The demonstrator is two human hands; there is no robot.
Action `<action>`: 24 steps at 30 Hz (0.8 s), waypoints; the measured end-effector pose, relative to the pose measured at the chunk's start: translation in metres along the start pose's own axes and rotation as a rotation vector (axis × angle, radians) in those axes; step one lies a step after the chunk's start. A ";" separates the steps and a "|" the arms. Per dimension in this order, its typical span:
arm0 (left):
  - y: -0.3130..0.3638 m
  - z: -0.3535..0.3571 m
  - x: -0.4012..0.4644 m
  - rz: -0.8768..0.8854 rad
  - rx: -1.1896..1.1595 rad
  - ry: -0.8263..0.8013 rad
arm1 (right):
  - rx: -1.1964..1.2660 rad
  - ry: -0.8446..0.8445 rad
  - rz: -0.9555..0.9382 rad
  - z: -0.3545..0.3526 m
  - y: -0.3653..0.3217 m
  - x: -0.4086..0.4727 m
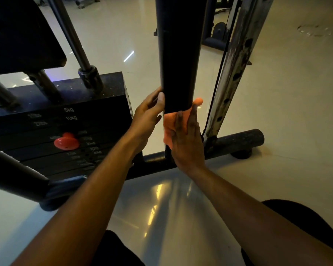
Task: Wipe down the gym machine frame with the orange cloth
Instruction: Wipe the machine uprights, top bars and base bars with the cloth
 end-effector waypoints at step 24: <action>-0.095 0.021 0.007 -0.022 0.037 -0.063 | -0.238 -0.097 0.096 0.079 0.070 -0.088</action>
Point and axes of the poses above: each hand's wrist, its own x-axis towards the middle knuckle, its own z-axis out of the palm, y = z × x, the point moved 3 cm from there along x, towards the middle knuckle, and after that the axes turned 7 degrees about x, right-handed, at the moved point
